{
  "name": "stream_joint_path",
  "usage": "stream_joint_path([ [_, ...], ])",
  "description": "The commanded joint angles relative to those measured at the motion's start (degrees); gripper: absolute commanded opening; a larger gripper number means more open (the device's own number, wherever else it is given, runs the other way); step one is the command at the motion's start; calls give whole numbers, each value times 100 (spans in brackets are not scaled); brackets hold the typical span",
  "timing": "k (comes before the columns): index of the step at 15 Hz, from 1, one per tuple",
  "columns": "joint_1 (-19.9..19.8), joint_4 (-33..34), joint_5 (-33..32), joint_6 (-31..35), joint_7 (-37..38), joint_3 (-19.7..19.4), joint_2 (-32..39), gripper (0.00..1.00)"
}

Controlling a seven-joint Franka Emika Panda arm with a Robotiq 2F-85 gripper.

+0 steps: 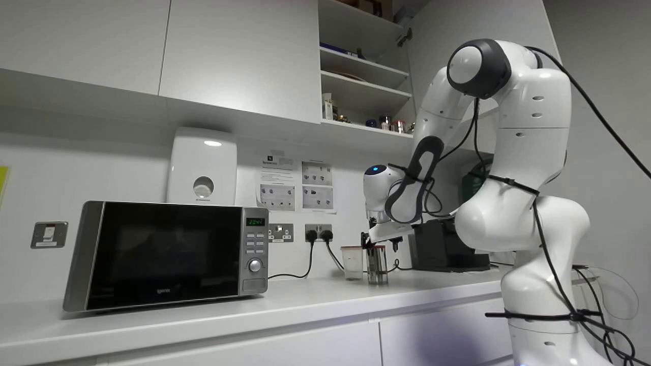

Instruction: Pick the bottle and put it on the bottom compartment of the top shelf

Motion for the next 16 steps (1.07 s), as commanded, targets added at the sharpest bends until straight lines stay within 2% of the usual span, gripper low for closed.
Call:
stream_joint_path([
  [1,-695,-36,-1157,82,1001,624,-355,100],
  [3,-847,-20,-1541,-45,1369,800,-377,100],
  [5,-870,-8,-1579,-181,1430,864,-250,100],
  [8,-632,-90,-1115,-153,950,676,142,100],
  [11,-630,-120,-1069,27,960,670,402,100],
  [14,-708,-79,-1268,149,1205,762,493,100],
  [16,-882,-59,-1667,159,1639,939,305,100],
])
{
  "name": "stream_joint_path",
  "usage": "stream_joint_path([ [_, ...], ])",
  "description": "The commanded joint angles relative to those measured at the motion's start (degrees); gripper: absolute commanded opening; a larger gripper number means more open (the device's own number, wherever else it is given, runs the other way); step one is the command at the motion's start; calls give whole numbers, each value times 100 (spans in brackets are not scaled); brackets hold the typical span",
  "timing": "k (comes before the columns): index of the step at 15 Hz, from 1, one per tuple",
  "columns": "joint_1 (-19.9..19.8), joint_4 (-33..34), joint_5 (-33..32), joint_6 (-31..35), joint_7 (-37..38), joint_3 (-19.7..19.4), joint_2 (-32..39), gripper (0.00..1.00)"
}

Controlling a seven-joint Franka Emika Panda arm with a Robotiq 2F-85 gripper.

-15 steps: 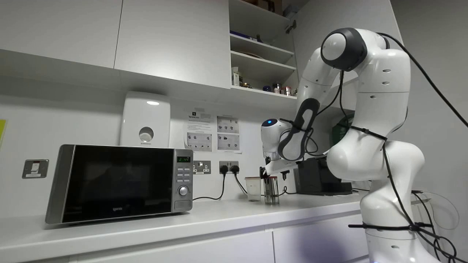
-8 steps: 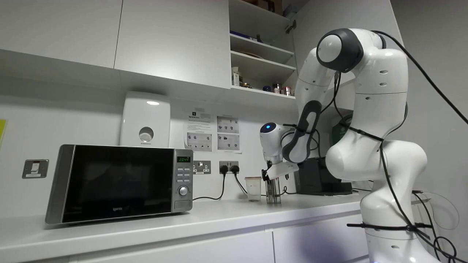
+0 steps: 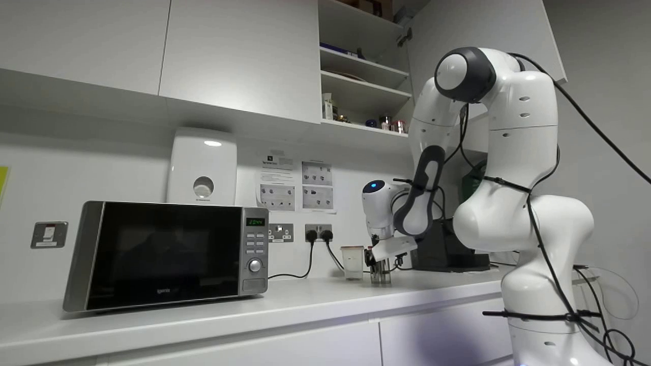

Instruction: Pick the bottle and put it on the bottom compartment of the top shelf

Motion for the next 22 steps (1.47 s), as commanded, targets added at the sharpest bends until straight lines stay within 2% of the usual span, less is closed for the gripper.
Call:
stream_joint_path([
  [1,-263,99,-634,118,677,249,-191,100],
  [4,-452,219,-1413,43,1537,463,-369,100],
  [9,-535,326,-2022,-19,2318,540,-272,100],
  [15,-627,359,-1992,52,2223,445,207,100],
  [17,-578,353,-1687,280,1907,291,484,100],
  [18,-515,208,-1751,44,2072,396,111,100],
  [22,-515,233,-1738,100,2065,337,371,100],
])
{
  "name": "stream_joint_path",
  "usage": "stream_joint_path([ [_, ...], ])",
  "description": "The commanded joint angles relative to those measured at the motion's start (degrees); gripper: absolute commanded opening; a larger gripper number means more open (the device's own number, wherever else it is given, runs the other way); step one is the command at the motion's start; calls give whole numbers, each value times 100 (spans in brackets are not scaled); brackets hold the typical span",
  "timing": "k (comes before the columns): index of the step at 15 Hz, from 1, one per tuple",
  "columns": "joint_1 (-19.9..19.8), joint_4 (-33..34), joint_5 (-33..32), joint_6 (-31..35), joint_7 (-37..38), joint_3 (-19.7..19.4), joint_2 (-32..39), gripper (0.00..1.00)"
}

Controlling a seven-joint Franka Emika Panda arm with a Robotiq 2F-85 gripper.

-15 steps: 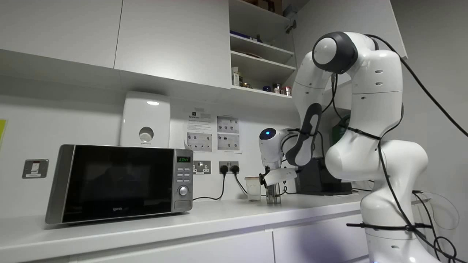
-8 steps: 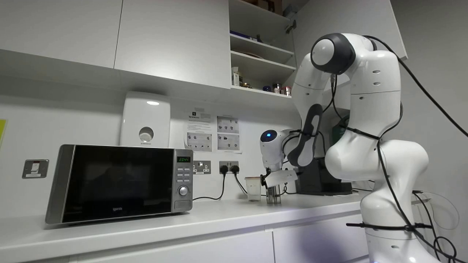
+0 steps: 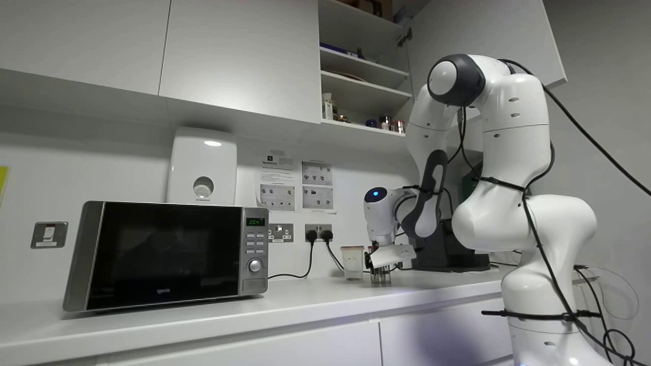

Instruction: Pick the bottle and put it on the bottom compartment of the top shelf

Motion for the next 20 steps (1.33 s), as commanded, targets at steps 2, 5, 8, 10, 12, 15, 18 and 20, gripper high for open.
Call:
stream_joint_path([
  [2,0,14,0,1,0,-3,20,100],
  [5,-88,126,-242,-188,188,100,164,100],
  [8,-98,186,-442,-267,385,179,208,100],
  [10,-93,239,-606,-351,549,239,213,100],
  [12,-97,310,-838,-502,830,333,221,100],
  [15,-101,390,-1088,-690,1209,422,310,100],
  [18,-114,420,-1217,-709,1422,441,524,100],
  [20,-123,460,-1288,-703,1496,436,762,100],
])
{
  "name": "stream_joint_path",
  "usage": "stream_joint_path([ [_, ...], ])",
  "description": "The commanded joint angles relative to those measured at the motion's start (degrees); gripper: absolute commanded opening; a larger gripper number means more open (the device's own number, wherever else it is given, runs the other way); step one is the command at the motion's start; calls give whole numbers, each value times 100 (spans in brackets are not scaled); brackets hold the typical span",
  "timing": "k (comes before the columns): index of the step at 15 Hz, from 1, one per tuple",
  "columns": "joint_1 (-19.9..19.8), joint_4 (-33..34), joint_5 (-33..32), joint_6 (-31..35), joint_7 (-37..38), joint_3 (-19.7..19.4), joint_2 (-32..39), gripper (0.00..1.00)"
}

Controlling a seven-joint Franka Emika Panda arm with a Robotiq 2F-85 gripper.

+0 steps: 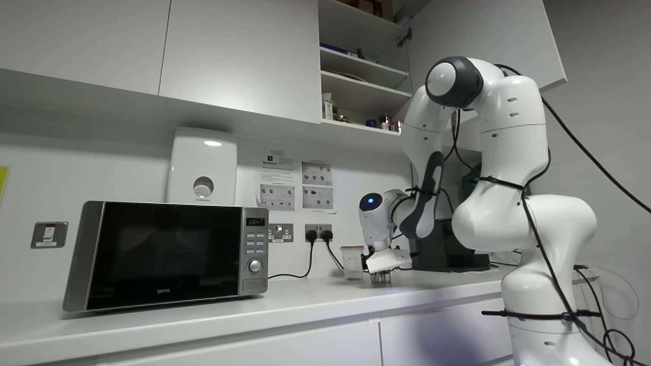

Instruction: Pick the bottle and put it on the bottom compartment of the top shelf

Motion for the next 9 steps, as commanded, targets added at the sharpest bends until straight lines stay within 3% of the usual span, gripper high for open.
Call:
stream_joint_path([
  [1,-121,276,-346,-133,308,86,646,100],
  [9,-59,685,-529,-434,331,9,1347,100],
])
